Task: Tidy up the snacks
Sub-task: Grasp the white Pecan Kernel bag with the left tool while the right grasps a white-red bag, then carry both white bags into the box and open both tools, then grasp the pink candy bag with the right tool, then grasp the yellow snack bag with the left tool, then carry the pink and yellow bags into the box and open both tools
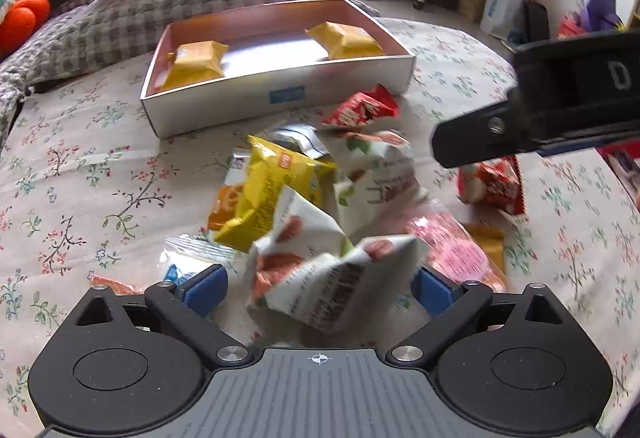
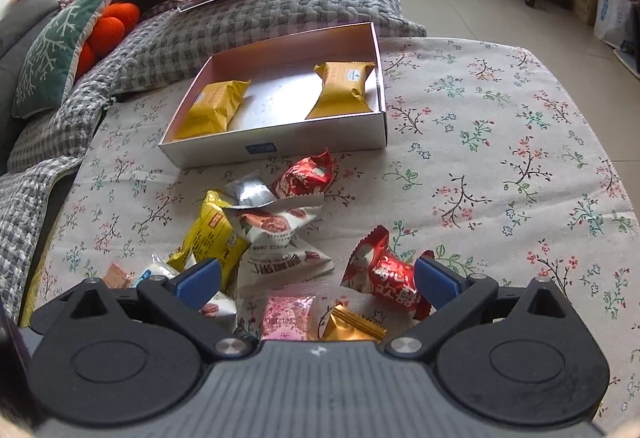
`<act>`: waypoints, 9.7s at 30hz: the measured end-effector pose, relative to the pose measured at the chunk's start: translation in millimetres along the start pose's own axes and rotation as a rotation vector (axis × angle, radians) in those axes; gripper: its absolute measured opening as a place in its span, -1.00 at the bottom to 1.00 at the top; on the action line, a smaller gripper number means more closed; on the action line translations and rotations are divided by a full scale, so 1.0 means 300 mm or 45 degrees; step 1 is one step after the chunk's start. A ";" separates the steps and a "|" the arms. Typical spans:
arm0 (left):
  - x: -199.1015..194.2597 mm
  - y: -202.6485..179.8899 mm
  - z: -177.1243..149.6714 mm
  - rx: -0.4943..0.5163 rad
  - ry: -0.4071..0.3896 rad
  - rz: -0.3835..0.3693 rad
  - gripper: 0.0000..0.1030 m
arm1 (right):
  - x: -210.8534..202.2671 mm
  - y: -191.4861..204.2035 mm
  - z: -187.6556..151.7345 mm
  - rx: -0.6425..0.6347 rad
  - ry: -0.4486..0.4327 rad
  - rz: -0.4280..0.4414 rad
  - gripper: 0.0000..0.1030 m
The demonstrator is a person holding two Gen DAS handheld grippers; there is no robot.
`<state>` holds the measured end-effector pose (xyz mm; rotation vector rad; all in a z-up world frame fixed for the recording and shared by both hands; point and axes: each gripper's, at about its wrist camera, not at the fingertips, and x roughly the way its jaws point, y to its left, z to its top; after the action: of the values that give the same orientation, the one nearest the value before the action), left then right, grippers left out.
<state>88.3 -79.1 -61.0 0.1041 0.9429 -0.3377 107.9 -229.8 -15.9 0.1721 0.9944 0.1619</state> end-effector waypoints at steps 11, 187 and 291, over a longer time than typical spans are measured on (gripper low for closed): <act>-0.004 0.029 0.013 -0.015 -0.025 0.017 0.39 | 0.040 -0.003 0.012 -0.001 0.013 0.059 0.96; -0.127 0.311 -0.001 -0.284 0.030 0.139 0.65 | 0.055 0.071 -0.073 0.002 0.229 0.123 0.15; 0.175 0.282 0.470 -0.211 -0.156 -0.133 -0.15 | 0.245 -0.115 0.288 0.503 -0.007 0.464 -0.44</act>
<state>253.6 -44.7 -25.8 -0.1166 0.8531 -0.3573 222.0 -253.8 -37.4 0.7167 0.9754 0.2963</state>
